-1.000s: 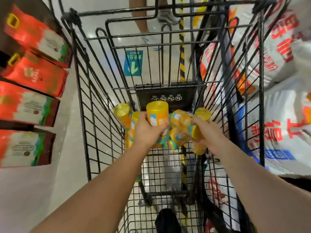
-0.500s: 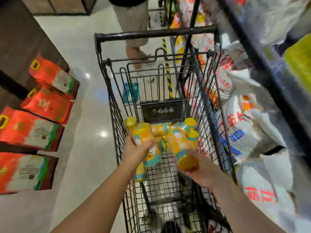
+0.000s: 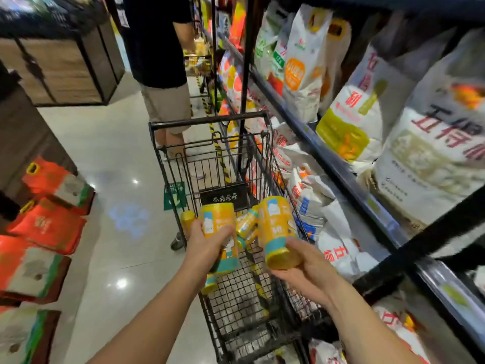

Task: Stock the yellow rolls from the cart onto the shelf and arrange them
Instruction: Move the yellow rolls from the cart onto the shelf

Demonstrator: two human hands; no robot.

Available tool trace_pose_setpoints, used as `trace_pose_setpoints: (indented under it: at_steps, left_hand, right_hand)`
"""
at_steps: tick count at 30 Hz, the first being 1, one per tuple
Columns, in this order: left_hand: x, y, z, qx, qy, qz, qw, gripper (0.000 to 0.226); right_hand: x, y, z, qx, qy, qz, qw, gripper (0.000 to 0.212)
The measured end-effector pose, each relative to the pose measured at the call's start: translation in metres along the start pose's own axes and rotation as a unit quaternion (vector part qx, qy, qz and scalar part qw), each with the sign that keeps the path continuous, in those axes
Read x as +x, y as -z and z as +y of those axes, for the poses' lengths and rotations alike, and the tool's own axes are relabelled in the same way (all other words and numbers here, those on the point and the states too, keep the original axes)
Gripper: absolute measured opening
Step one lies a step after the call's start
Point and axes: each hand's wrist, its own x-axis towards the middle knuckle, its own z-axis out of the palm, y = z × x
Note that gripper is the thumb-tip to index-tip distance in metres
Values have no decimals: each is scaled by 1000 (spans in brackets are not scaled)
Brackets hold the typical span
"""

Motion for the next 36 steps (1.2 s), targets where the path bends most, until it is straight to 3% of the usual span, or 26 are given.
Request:
trace_pose_setpoints:
  at_steps: [2, 5, 7, 10, 19, 24, 36]
  left_hand:
    - [-21, -4, 14, 3, -10, -23, 1000, 47]
    - [-48, -13, 34, 8, -30, -64, 997, 48]
    - [-67, -23, 51, -5, -44, -91, 995, 44]
    - [-92, -40, 76, -38, -56, -144, 987, 40]
    - [-186, -111, 131, -78, -127, -299, 943, 41]
    - [-247, -148, 143, -78, -168, -367, 912, 58]
    - [-445, -219, 138, -56, -271, -477, 834, 46]
  right_hand:
    - [-29, -11, -5, 23, 31, 17, 999, 101]
    - [-73, -23, -21, 16, 90, 39, 995, 55]
    - [-100, -25, -32, 7, 125, 53, 991, 43]
    - [-136, -24, -44, -17, 184, 92, 978, 53]
    - [-259, -9, -71, -96, 364, 134, 917, 45]
    - [-333, 6, -74, -139, 421, 182, 877, 50]
    - [-539, 64, -44, -157, 529, 269, 790, 77]
